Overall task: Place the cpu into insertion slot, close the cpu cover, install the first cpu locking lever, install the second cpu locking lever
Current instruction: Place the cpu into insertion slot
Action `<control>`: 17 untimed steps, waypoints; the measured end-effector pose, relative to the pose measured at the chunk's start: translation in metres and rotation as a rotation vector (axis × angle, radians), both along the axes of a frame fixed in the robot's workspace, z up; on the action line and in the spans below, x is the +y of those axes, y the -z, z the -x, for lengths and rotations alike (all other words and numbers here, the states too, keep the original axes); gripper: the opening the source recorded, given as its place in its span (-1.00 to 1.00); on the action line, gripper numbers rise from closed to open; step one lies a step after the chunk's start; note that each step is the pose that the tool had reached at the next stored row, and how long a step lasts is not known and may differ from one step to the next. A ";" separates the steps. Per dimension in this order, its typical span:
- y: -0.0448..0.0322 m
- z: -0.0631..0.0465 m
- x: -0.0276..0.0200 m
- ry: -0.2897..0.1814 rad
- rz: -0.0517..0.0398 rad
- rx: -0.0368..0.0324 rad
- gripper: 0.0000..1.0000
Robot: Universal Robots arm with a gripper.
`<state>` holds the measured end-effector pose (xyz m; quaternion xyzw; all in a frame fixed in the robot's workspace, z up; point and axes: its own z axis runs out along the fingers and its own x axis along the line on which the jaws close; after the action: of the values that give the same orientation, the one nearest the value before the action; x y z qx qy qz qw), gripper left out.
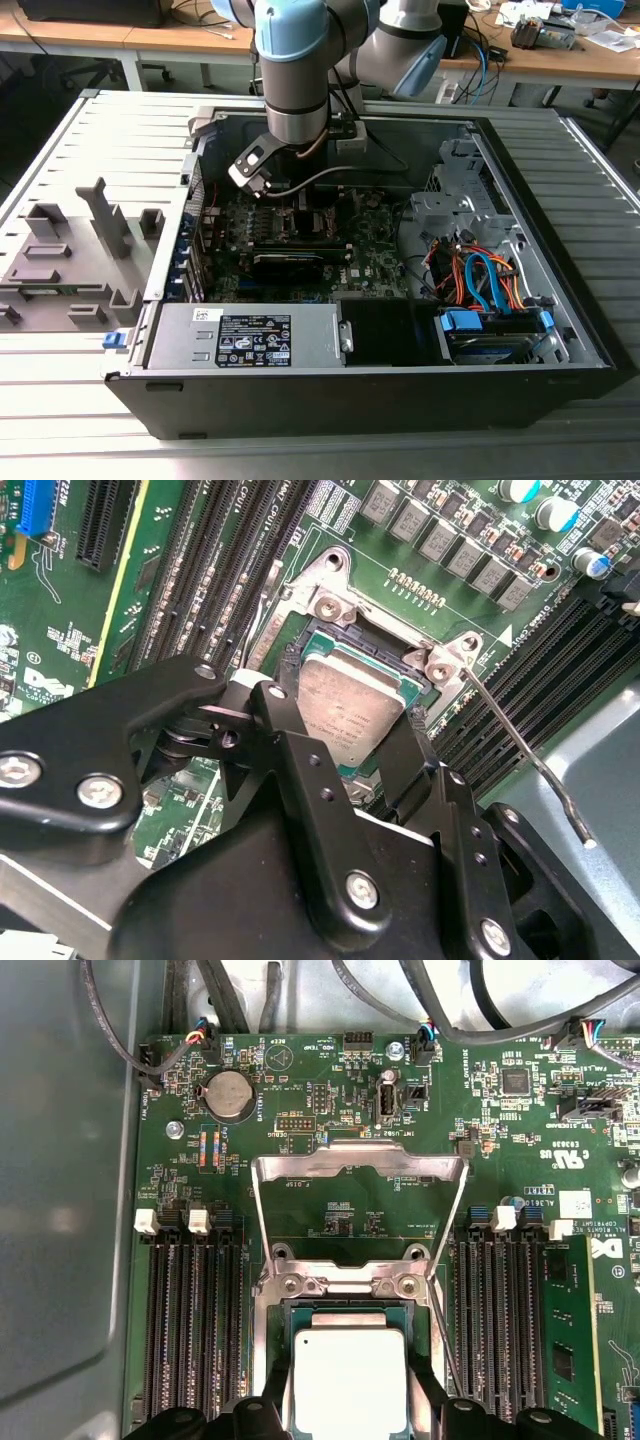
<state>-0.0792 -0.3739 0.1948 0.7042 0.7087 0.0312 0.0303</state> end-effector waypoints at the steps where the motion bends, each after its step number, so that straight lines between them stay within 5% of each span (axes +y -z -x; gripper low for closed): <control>1: 0.0000 0.000 0.0000 0.000 -0.0001 -0.0001 0.08; 17: -0.0002 0.000 0.0001 0.001 -0.0004 -0.0003 0.22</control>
<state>-0.0791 -0.3737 0.1950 0.7044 0.7085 0.0315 0.0303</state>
